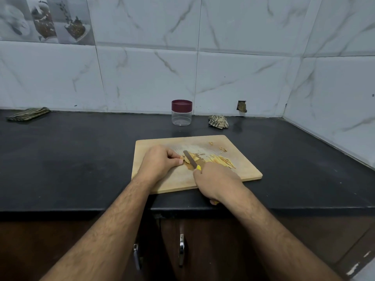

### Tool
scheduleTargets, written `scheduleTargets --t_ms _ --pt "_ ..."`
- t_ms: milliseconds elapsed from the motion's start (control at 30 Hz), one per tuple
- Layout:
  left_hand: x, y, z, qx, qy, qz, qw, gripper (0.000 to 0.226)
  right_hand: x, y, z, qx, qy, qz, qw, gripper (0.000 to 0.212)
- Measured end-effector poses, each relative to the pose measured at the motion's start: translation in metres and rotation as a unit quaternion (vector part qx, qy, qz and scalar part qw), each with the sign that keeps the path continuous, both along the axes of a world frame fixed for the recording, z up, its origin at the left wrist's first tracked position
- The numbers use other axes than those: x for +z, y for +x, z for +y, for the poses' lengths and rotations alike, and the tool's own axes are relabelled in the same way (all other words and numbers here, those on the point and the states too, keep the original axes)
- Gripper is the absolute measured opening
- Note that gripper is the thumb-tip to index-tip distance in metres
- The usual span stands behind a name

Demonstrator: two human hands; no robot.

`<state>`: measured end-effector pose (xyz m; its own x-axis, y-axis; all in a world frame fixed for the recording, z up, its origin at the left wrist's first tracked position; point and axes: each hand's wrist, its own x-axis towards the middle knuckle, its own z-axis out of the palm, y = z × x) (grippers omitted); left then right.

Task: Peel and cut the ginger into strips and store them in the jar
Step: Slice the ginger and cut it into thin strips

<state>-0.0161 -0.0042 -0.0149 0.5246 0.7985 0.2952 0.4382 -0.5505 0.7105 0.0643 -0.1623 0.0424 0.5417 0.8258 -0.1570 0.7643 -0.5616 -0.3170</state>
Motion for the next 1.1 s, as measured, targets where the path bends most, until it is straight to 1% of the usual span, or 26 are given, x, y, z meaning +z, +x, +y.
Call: scheduleTargets --t_ms 100,233,367,800,967,1100 --pt "0.000 0.000 -0.001 0.001 -0.006 -0.005 1.000 0.010 0.002 -0.006 0.007 0.002 -0.012 -0.056 0.998 0.031" --pt "0.001 -0.001 -0.003 -0.001 -0.006 -0.008 1.000 0.007 0.004 -0.011 0.009 0.013 -0.015 -0.081 0.996 0.031" --pt "0.002 -0.001 -0.004 0.000 0.004 -0.004 1.000 0.006 0.004 -0.015 0.012 0.017 -0.031 -0.088 0.995 0.033" --pt "0.003 -0.002 -0.004 0.001 -0.003 -0.008 1.000 0.003 0.006 -0.022 0.019 0.015 -0.060 -0.093 0.994 0.039" --pt "0.003 -0.002 -0.002 -0.011 -0.009 -0.011 1.000 0.009 0.004 -0.021 0.018 0.012 -0.054 -0.098 0.994 0.036" --pt "0.003 -0.001 -0.002 -0.001 -0.013 -0.015 1.000 0.006 0.006 -0.019 0.017 0.011 -0.057 -0.086 0.995 0.036"
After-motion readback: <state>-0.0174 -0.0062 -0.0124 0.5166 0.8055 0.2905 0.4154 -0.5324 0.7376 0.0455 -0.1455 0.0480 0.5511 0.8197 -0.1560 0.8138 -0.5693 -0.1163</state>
